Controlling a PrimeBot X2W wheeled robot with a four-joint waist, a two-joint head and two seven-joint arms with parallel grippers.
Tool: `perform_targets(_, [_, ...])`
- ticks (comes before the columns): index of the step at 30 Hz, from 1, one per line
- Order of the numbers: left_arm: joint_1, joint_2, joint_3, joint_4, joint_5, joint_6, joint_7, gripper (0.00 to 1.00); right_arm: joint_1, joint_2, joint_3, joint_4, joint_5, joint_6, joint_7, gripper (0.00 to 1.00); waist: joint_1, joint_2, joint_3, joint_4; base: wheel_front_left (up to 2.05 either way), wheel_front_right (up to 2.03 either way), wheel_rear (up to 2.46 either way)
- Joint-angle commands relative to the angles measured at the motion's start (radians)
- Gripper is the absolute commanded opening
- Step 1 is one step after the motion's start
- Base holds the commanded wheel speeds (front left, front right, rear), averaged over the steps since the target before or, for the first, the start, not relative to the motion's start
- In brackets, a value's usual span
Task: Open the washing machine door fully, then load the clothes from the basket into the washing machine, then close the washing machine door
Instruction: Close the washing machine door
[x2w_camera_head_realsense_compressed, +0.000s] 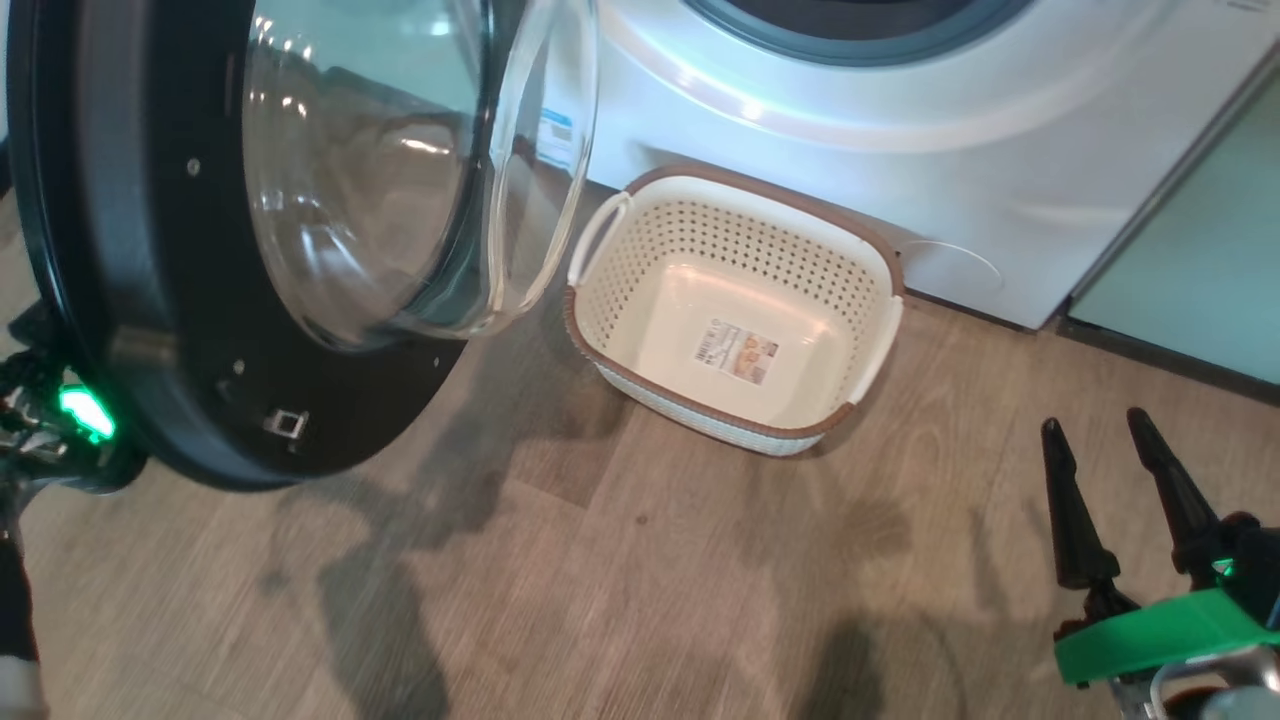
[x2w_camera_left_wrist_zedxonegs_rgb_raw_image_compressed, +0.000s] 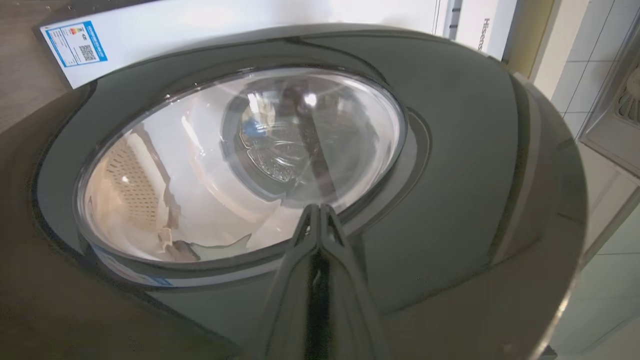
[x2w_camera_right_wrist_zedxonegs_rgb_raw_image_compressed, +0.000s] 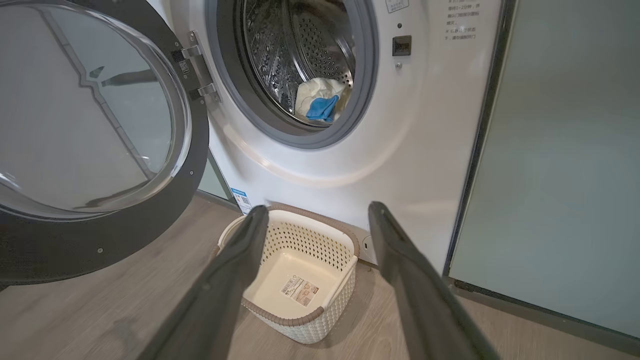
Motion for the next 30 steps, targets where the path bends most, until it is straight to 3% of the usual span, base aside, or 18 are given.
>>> perform_targets(1, [-0.002,0.04,0.026,-0.067,-0.005,0.004,0.019,0.0,-0.036,-0.003,0.019,-0.022,0.008,-0.003,-0.017,1.0,-0.0001,0.0,0.006,-0.016,0.0,0.0,0.0])
perform_targets(15, [0.049,-0.031,-0.03,-0.278,-0.025,0.029,0.074,0.0,-0.07,0.025,0.024,0.023,0.017,-0.003,-0.056,1.0,-0.0001,0.0,0.01,-0.133,0.0,0.0,0.0])
perform_targets(30, [0.023,-0.073,-0.08,-0.344,0.007,0.06,0.056,0.0,-0.084,0.052,0.029,0.058,0.028,-0.003,-0.078,1.0,-0.0001,0.0,0.005,-0.312,0.0,0.0,0.0])
